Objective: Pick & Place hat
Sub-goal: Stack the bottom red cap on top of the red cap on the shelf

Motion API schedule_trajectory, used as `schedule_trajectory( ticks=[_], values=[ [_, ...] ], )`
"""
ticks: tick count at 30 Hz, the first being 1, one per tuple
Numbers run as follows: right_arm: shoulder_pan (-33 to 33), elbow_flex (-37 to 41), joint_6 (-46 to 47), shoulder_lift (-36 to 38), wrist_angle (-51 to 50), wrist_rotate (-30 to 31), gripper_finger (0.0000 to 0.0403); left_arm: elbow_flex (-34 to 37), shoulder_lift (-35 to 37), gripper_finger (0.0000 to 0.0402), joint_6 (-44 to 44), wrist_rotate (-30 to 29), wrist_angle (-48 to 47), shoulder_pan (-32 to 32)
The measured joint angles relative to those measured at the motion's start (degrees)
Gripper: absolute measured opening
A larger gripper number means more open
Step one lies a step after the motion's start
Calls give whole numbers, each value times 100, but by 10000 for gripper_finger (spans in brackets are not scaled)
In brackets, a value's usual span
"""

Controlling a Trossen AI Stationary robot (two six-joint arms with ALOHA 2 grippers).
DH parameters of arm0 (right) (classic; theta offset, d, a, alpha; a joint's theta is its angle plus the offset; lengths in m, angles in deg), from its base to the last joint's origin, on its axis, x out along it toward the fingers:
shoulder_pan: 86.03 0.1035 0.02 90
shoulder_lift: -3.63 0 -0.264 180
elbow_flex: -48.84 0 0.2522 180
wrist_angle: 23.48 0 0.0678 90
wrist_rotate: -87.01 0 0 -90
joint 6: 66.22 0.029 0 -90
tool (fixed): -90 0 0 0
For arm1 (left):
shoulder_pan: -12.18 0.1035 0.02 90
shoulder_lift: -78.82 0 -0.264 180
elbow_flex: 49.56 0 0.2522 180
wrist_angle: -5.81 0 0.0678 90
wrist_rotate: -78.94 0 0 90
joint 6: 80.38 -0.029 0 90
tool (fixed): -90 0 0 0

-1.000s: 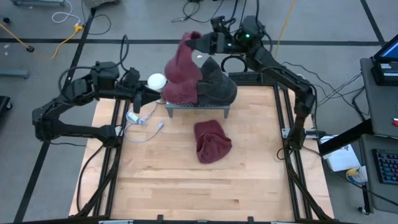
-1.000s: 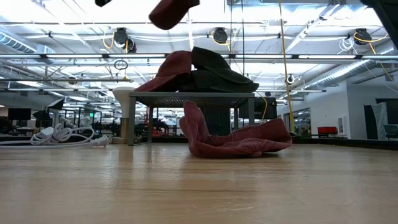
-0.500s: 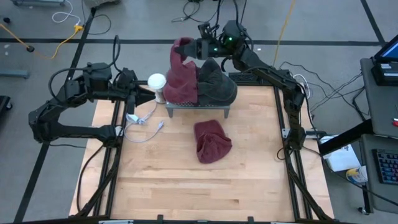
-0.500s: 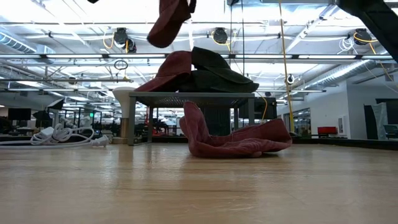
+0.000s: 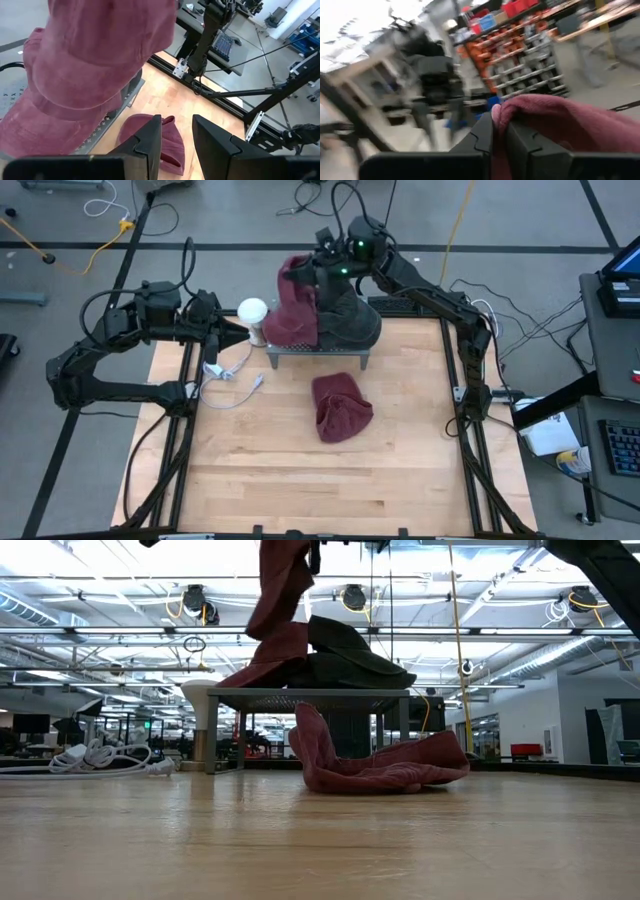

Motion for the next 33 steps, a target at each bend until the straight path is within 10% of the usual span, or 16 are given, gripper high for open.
schedule_trajectory(
  ticks=[16, 33],
  values=[
    [286, -6, -2920, -154, 130, 749, 16, 0, 0, 113, -5, -2, -4, 0],
    [247, 3, -3145, -655, 724, -21, 16, 0, 0, 113, 67, 4, -11, 2]
  ],
)
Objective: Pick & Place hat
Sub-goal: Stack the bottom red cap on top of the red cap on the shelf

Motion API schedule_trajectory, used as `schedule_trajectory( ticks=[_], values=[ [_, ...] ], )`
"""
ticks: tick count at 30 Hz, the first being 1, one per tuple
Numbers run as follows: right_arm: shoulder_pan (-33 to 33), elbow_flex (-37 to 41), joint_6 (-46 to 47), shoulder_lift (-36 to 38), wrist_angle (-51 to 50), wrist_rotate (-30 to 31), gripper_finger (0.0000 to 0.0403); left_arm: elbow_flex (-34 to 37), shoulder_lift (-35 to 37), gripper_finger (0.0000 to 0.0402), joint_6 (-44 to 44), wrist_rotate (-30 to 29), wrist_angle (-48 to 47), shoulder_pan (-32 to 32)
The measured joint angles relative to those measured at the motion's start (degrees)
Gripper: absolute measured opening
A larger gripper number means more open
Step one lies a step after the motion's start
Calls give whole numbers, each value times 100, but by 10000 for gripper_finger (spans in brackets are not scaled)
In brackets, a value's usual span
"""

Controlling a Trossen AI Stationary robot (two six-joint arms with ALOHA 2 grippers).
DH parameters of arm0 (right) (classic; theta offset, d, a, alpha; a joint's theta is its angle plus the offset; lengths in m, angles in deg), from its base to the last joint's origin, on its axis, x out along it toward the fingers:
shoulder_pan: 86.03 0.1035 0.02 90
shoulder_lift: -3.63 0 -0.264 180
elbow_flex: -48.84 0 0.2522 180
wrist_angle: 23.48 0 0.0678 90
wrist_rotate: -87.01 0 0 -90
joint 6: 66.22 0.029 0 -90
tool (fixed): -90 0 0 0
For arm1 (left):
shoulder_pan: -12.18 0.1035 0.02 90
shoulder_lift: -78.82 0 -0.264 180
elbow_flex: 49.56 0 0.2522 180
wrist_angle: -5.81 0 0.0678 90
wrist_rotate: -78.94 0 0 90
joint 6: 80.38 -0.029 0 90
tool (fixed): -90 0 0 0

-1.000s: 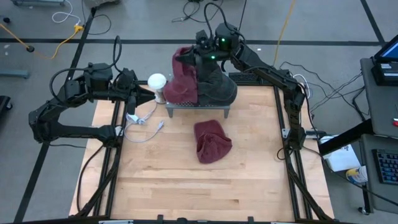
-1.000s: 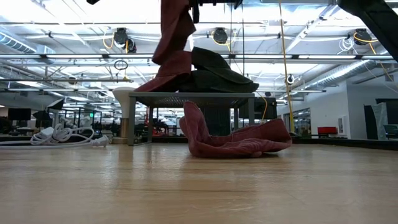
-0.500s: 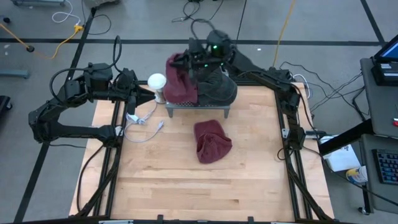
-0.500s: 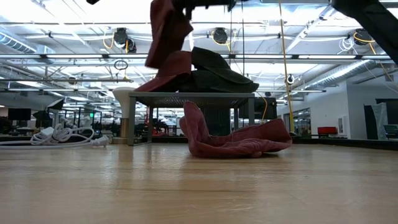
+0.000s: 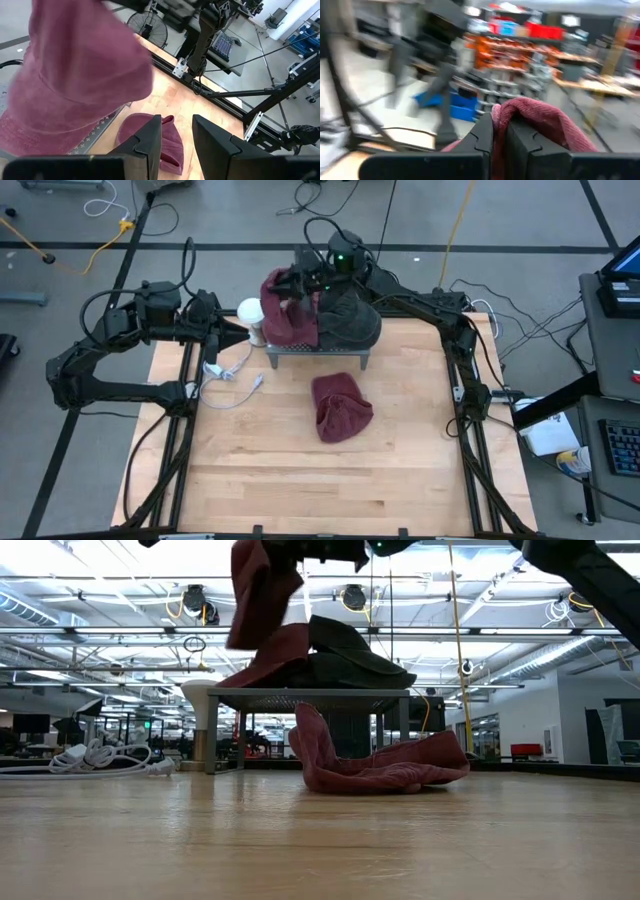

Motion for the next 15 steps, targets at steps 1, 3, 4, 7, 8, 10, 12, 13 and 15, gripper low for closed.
schedule_trajectory(
  ticks=[1, 3, 4, 7, 8, 10, 12, 13, 15],
  values=[
    [1, -1, 15, 10, 106, -257, 16, 0, 0, 113, -14, -8, 0, -2],
    [10, -1, 50, 32, 158, -490, 16, 0, 0, 113, -21, -41, 0, -2],
    [12, -1, 9, 34, 179, -478, 16, 0, -1, 113, -19, -43, 0, 0],
    [-71, -1, -259, 45, 72, -460, 16, 0, -1, 113, -17, -43, 0, -2],
    [-111, -1, -330, 44, 1, -438, 16, 0, 0, 113, -10, -43, 0, -2],
    [-169, -1, -439, -15, -89, -321, 16, 0, 0, 113, 67, -43, 0, -2],
    [-230, -1, -442, -80, -135, -307, 16, 0, 0, 113, 85, -46, 1, -2],
    [-254, 2, -425, -107, -155, -307, 16, 0, -2, 113, 84, -46, 2, -2],
    [-270, 3, -465, -176, -135, -311, 16, 0, -2, 113, 86, -45, 2, 0]
  ],
)
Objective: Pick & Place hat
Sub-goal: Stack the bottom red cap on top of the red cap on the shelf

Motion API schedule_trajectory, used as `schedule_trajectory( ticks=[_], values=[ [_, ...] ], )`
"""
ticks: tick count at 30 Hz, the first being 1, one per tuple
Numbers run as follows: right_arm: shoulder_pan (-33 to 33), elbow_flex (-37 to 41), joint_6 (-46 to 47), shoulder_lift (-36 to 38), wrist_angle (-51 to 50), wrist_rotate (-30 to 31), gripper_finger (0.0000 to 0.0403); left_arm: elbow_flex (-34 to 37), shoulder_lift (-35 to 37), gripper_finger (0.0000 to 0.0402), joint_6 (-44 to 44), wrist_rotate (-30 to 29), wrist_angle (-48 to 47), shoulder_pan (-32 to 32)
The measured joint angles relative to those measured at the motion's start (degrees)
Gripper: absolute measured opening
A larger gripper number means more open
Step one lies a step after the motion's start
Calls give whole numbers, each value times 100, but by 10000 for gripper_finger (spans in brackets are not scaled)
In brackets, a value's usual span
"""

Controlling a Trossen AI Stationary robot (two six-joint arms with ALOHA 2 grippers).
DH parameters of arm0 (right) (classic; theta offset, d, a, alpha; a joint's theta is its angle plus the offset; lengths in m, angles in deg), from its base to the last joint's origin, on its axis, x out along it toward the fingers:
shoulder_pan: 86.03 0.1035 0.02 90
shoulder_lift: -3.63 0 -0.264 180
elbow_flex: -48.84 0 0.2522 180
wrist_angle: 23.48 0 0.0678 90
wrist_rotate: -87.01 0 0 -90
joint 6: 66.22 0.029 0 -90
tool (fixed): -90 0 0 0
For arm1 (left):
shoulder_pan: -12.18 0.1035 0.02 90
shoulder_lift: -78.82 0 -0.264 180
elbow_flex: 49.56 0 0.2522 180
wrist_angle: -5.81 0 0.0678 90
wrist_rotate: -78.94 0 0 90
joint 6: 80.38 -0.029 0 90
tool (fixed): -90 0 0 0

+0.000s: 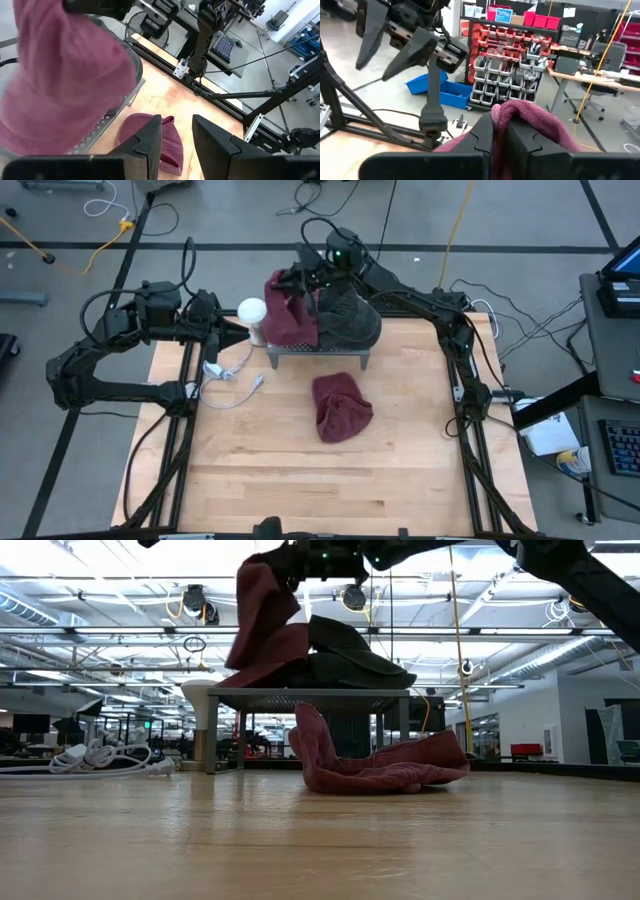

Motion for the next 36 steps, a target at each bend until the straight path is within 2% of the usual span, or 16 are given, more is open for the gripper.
schedule_trajectory(
  ticks=[5, 10, 16, 24, 30, 34, 36],
  values=[
    [-28, 0, -138, -33, -5, -188, 16, 2, 0, 113, -2, -5, 2, -2],
    [-62, 0, -332, -28, -442, -1, 16, 0, -30, 113, 24, -46, 2, -2],
    [-239, 0, 33, -29, -1263, 185, 16, 4, -76, 113, 33, -46, 4, -2],
    [-249, 0, 257, 146, -1486, 355, 16, 4, -77, 113, 2, -45, 2, -2],
    [-210, -7, 642, 264, -2311, 1212, 16, 4, -76, 113, 0, 4, 0, -2],
    [-208, -4, 955, 260, -2849, 1258, 16, 4, -77, 113, 1, 7, 0, -2],
    [-187, -4, 1122, 265, -3124, 1506, 16, 4, -77, 113, 4, 7, 0, -3]
  ],
)
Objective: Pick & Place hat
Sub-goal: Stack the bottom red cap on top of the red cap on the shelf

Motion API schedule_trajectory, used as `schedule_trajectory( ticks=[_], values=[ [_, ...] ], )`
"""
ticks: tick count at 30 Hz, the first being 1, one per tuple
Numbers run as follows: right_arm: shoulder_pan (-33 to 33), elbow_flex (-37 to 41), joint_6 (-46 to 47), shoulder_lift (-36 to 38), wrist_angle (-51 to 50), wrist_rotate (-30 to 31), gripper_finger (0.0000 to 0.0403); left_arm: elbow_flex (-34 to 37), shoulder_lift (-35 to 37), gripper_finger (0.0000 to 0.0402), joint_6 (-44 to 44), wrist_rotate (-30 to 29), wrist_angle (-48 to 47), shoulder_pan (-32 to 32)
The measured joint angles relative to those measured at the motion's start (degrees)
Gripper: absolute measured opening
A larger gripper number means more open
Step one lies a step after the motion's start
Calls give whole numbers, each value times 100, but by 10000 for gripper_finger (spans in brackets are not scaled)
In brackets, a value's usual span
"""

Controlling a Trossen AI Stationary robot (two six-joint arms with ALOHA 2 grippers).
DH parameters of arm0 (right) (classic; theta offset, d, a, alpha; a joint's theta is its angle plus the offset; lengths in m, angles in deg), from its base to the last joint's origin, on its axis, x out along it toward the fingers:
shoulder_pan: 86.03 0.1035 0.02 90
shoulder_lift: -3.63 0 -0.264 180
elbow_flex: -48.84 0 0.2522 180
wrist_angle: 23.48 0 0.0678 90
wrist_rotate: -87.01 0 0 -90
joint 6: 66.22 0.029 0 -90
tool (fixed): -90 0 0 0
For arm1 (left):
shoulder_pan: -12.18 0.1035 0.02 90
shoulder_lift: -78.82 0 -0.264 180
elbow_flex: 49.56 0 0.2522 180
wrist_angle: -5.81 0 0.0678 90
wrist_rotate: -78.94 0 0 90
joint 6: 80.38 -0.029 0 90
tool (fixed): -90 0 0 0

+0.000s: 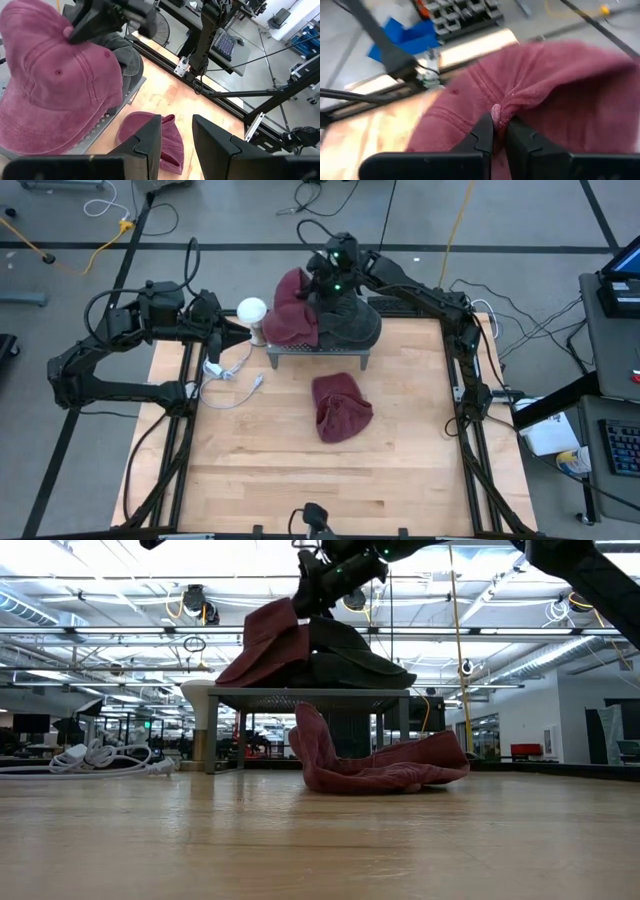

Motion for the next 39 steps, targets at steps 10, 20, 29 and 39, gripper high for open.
schedule_trajectory(
  ticks=[10, 20, 29, 39],
  values=[
    [106, 0, 369, -2, -675, 831, 16, 0, 0, 113, 16, 6, 0, -8],
    [121, 0, 800, -2, -1056, 1517, 18, 0, 0, 113, 12, 5, 0, -8],
    [132, 0, 628, -2, -1350, 1526, 23, 0, 0, 113, 21, -3, 0, -8],
    [132, 2, 410, -2, -1032, 1513, 105, 0, 0, 113, 167, -1, 0, -8]
  ],
)
